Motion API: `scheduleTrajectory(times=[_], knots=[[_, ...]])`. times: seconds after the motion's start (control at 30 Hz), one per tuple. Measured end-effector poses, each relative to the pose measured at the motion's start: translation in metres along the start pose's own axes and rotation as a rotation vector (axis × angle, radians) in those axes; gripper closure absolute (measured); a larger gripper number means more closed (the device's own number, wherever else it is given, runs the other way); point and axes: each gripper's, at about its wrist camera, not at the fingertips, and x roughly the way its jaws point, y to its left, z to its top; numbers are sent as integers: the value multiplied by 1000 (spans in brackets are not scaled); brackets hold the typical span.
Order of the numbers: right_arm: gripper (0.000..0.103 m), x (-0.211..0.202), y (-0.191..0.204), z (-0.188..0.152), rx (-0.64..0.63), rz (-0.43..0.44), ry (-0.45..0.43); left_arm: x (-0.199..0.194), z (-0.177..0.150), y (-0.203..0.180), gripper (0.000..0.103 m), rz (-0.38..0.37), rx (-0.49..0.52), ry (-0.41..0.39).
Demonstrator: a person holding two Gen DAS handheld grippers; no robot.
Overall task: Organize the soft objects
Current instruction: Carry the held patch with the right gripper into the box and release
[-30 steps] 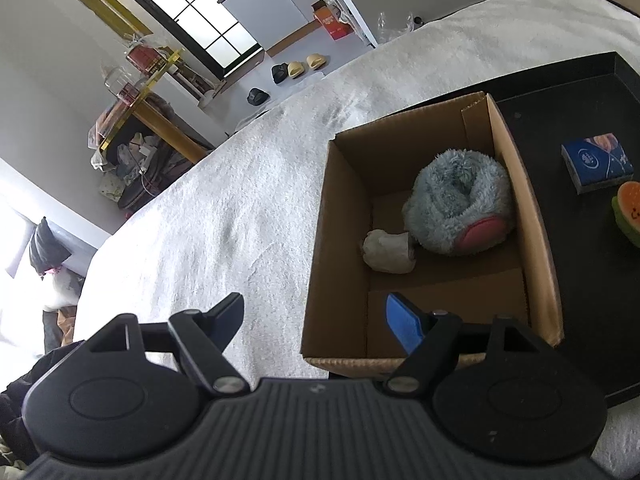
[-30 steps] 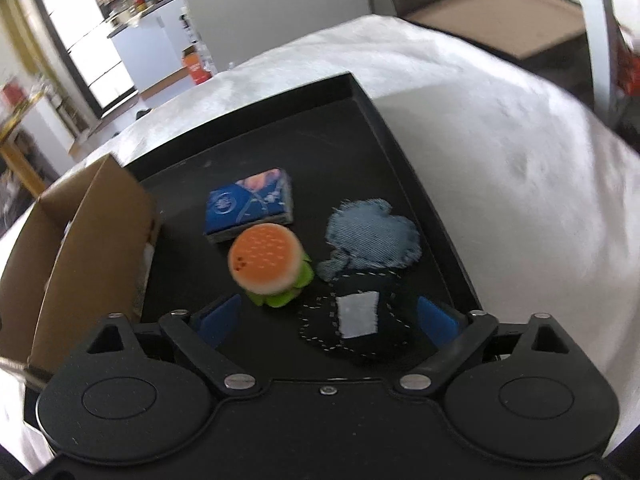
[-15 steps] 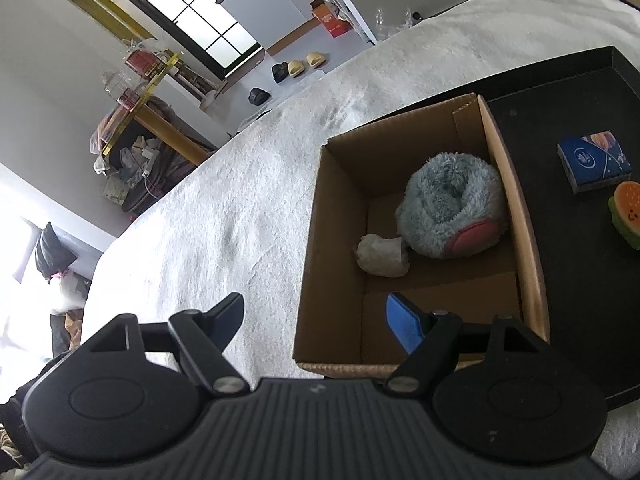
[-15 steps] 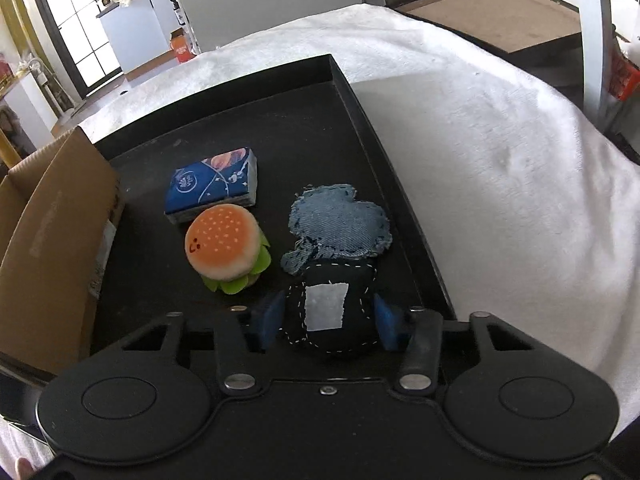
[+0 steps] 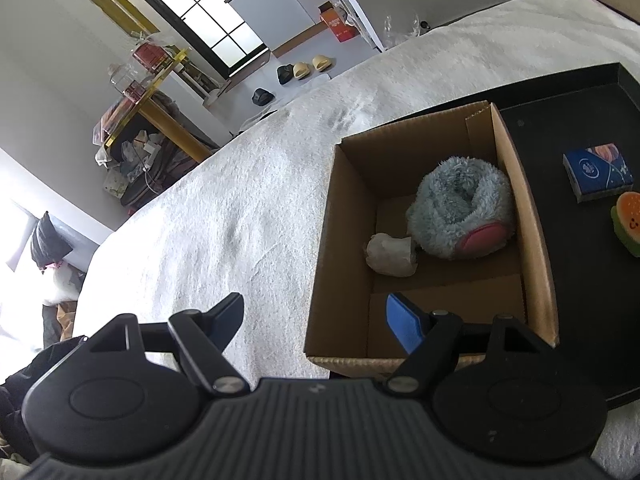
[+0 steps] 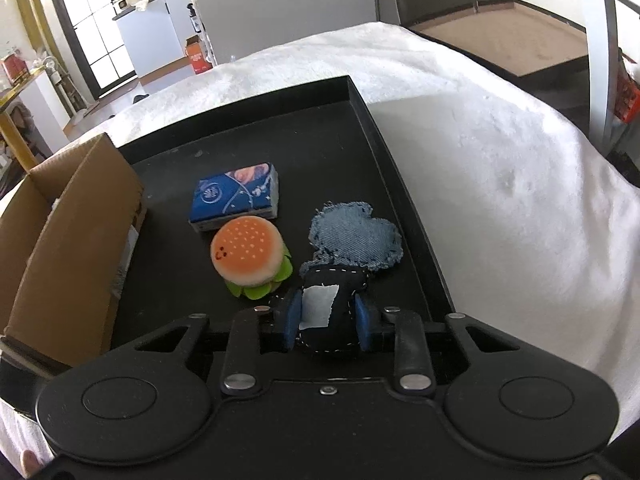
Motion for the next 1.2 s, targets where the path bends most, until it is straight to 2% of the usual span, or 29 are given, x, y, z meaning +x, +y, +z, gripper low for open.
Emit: scheduleTrajectory(times=[0.7,1.2], knots=[[75,-53,53,25,-124,12,-144,6,-13,33,26,-89,-123,-4],[75,-69,109,38,-242,56,-195,25,-17,54,26,-209,-221,49]])
